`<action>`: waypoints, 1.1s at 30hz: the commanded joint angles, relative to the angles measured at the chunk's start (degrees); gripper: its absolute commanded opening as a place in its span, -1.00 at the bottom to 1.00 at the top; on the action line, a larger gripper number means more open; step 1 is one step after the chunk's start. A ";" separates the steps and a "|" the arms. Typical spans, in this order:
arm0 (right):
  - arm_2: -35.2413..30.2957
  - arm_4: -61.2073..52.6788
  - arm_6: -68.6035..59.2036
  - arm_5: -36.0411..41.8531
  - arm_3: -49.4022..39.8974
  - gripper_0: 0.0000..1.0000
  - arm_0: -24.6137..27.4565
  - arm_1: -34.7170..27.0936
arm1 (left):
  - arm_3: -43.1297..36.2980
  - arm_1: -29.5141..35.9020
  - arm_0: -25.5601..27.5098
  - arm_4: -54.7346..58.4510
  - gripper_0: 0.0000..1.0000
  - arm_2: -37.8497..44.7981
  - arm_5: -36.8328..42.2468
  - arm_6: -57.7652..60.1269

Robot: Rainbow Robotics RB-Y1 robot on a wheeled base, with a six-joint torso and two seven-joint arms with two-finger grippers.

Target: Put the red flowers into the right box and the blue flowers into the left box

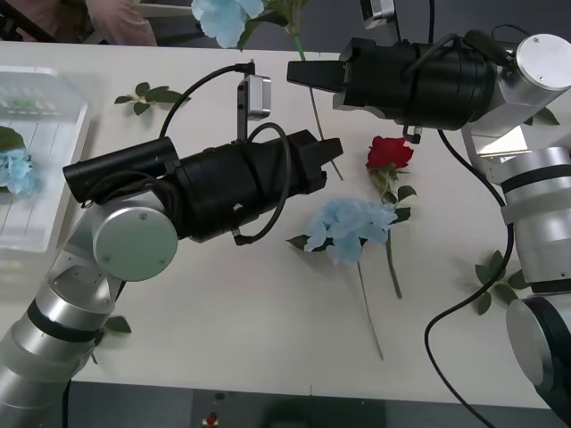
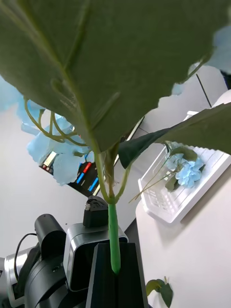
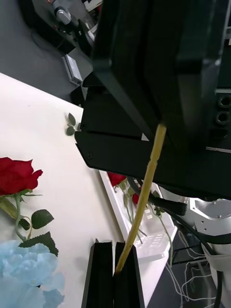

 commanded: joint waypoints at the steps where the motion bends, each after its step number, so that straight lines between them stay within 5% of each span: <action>1: 0.01 -0.46 1.54 -0.09 -1.94 -1.00 -2.67 0.09 | -1.06 -0.28 -0.90 -1.47 -1.00 0.49 -0.51 1.74; 2: 0.01 -0.46 1.54 -0.09 -1.94 -0.75 -2.67 0.09 | -1.06 -0.28 -0.90 -1.65 -1.00 0.49 -0.51 1.74; 4: 0.01 -0.46 1.54 -0.09 -1.94 0.40 -2.67 0.09 | -1.06 -0.28 -0.90 -2.00 -1.00 0.49 -0.78 1.83; 6: 0.01 -0.46 1.54 -0.09 -1.94 1.00 -2.67 0.09 | -1.06 -0.19 -0.90 -2.26 -1.00 0.49 -0.86 1.92; 13: 0.01 -0.46 1.54 -0.09 -1.94 1.00 -2.67 0.09 | -1.41 2.27 -0.81 -0.33 -1.00 0.49 -0.86 1.92; 25: 0.01 -0.46 1.54 -0.09 -1.94 1.00 -2.67 0.09 | -4.13 20.11 3.67 12.85 -1.00 8.92 -0.69 1.13; 33: -0.35 -1.60 -0.83 0.53 -2.29 1.00 -0.74 -5.71 | -1.58 25.30 8.15 16.46 -1.00 27.20 18.12 0.86</action>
